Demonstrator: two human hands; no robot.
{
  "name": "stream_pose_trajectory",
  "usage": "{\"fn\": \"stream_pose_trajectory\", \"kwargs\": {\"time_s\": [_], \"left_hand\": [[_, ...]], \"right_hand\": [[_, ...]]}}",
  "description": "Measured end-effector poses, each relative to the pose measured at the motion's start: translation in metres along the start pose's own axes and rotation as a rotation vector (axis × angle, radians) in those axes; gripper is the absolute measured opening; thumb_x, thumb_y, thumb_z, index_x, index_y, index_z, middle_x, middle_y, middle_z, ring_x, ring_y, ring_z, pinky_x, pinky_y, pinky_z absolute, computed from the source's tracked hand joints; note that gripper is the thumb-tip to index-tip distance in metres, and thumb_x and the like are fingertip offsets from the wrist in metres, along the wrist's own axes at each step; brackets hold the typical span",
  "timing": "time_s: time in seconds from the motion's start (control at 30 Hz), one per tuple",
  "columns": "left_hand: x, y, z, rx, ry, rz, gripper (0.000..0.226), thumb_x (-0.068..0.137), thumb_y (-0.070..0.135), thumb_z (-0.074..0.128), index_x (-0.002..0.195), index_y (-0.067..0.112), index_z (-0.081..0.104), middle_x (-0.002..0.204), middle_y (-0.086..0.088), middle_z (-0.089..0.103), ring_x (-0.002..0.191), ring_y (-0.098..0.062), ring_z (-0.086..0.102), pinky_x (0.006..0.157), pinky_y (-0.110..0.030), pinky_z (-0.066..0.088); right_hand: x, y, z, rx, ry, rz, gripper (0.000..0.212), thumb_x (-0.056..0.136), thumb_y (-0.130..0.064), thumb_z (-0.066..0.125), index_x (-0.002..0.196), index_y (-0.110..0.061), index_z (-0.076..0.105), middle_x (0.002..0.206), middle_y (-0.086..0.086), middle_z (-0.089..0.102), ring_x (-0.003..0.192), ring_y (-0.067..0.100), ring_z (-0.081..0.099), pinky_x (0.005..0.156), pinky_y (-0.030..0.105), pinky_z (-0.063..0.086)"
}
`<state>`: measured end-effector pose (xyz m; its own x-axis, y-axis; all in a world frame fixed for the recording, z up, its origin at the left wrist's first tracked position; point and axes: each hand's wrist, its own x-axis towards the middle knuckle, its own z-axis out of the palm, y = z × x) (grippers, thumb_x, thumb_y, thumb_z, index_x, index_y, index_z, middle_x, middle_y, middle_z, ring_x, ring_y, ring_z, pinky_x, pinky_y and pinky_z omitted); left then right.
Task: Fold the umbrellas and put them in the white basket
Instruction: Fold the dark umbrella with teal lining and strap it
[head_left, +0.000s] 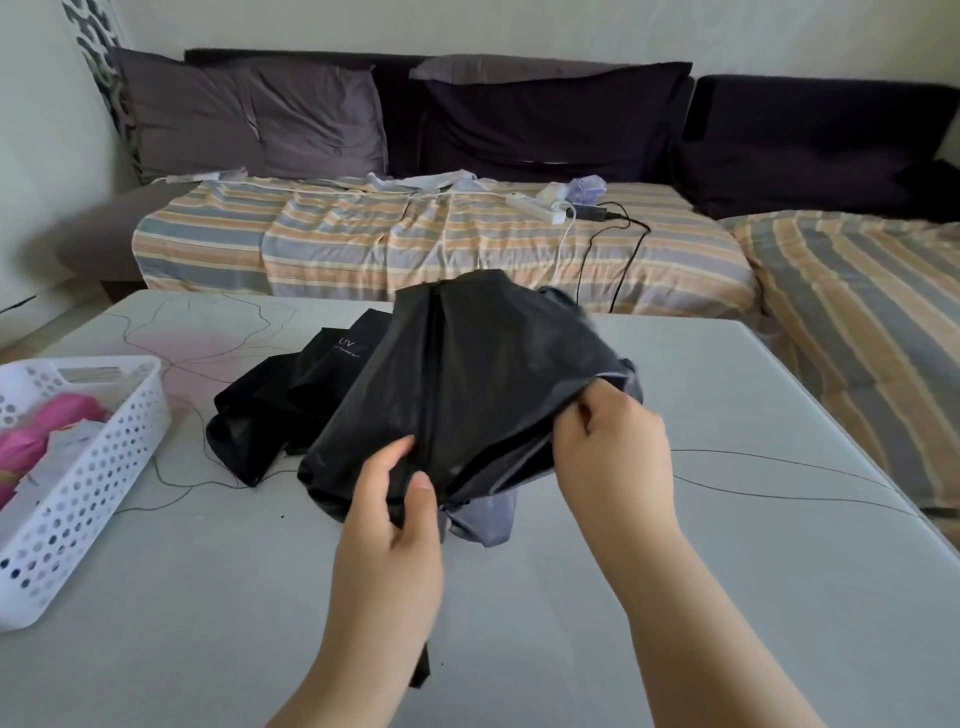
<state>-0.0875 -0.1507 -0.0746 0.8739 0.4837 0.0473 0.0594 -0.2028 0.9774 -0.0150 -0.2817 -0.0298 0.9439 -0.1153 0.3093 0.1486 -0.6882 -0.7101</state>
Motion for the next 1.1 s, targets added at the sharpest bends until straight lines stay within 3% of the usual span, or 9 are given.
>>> {"fn": "stream_pose_trajectory", "kwargs": {"time_s": [0.17, 0.33, 0.47, 0.67, 0.77, 0.83, 0.93, 1.0, 1.1], "left_hand": [[0.019, 0.002, -0.012, -0.222, 0.115, -0.15, 0.024, 0.1, 0.019, 0.042, 0.106, 0.04, 0.053, 0.069, -0.014, 0.059, 0.042, -0.02, 0.046, 0.04, -0.028, 0.036], [0.022, 0.005, -0.019, -0.238, 0.127, -0.138, 0.025, 0.1, 0.02, 0.042, 0.105, 0.042, 0.052, 0.07, -0.013, 0.059, 0.043, -0.021, 0.046, 0.041, -0.029, 0.038], [0.017, 0.003, -0.02, -0.17, 0.063, -0.055, 0.031, 0.098, 0.024, 0.045, 0.1, 0.055, 0.051, 0.061, -0.001, 0.059, 0.045, -0.018, 0.049, 0.046, -0.033, 0.043], [0.015, 0.001, -0.023, -0.046, 0.003, 0.04, 0.04, 0.097, 0.026, 0.044, 0.119, 0.059, 0.044, 0.071, -0.005, 0.061, 0.054, -0.019, 0.052, 0.055, -0.036, 0.049], [0.021, 0.0, -0.027, -0.01, 0.034, 0.048, 0.048, 0.097, 0.025, 0.043, 0.112, 0.07, 0.04, 0.076, -0.008, 0.059, 0.057, -0.025, 0.05, 0.061, -0.046, 0.05], [0.022, 0.001, -0.028, -0.034, 0.055, 0.051, 0.049, 0.096, 0.024, 0.045, 0.111, 0.07, 0.041, 0.066, 0.0, 0.051, 0.054, -0.027, 0.046, 0.057, -0.044, 0.048], [0.022, 0.001, -0.026, -0.08, 0.076, 0.04, 0.045, 0.095, 0.026, 0.047, 0.11, 0.068, 0.044, 0.064, -0.004, 0.047, 0.054, -0.026, 0.043, 0.057, -0.043, 0.048], [0.02, 0.0, -0.027, -0.084, 0.085, 0.025, 0.041, 0.094, 0.029, 0.05, 0.113, 0.066, 0.045, 0.059, -0.005, 0.041, 0.055, -0.025, 0.043, 0.059, -0.045, 0.049], [0.019, -0.001, -0.026, -0.038, 0.064, 0.032, 0.038, 0.093, 0.034, 0.049, 0.118, 0.061, 0.043, 0.055, 0.001, 0.045, 0.055, -0.029, 0.051, 0.057, -0.04, 0.047]], "right_hand": [[-0.01, 0.005, 0.004, 0.017, 0.064, -0.296, 0.037, 0.089, -0.005, 0.051, 0.059, -0.016, 0.031, 0.048, 0.001, 0.03, 0.05, 0.019, 0.022, 0.047, 0.034, 0.023], [-0.021, 0.001, 0.013, 0.504, -0.018, 0.118, 0.024, 0.086, 0.0, 0.05, 0.086, -0.024, 0.051, 0.076, -0.006, 0.069, 0.074, 0.012, 0.068, 0.065, 0.023, 0.05], [-0.016, 0.006, 0.02, 0.479, -0.265, 0.341, 0.029, 0.08, -0.022, 0.067, 0.095, -0.031, 0.044, 0.089, -0.002, 0.068, 0.08, 0.018, 0.066, 0.069, 0.034, 0.055], [-0.01, -0.001, 0.017, 0.421, -0.106, 0.16, 0.012, 0.078, 0.004, 0.043, 0.079, -0.008, 0.047, 0.067, 0.007, 0.053, 0.058, 0.019, 0.042, 0.048, 0.03, 0.037], [-0.02, -0.009, 0.014, 0.485, -0.018, 0.002, 0.032, 0.071, 0.016, 0.035, 0.069, -0.012, 0.048, 0.056, 0.003, 0.039, 0.055, 0.01, 0.025, 0.044, 0.014, 0.023], [-0.024, -0.008, 0.016, 0.617, -0.052, 0.076, 0.055, 0.073, 0.017, 0.033, 0.097, -0.023, 0.063, 0.07, -0.002, 0.061, 0.059, 0.011, 0.044, 0.048, 0.011, 0.035], [-0.025, -0.004, 0.021, 0.756, -0.101, 0.089, 0.081, 0.079, 0.021, 0.032, 0.125, -0.043, 0.051, 0.106, -0.007, 0.068, 0.087, 0.007, 0.061, 0.072, 0.014, 0.047], [-0.025, -0.003, 0.026, 0.997, -0.105, 0.25, 0.077, 0.087, 0.019, 0.035, 0.13, -0.044, 0.045, 0.125, -0.003, 0.063, 0.104, 0.007, 0.064, 0.082, 0.022, 0.053], [-0.028, -0.005, 0.033, 1.141, -0.223, 0.644, 0.032, 0.099, -0.007, 0.045, 0.128, -0.019, 0.051, 0.116, 0.007, 0.067, 0.09, 0.016, 0.072, 0.072, 0.027, 0.059]]}}
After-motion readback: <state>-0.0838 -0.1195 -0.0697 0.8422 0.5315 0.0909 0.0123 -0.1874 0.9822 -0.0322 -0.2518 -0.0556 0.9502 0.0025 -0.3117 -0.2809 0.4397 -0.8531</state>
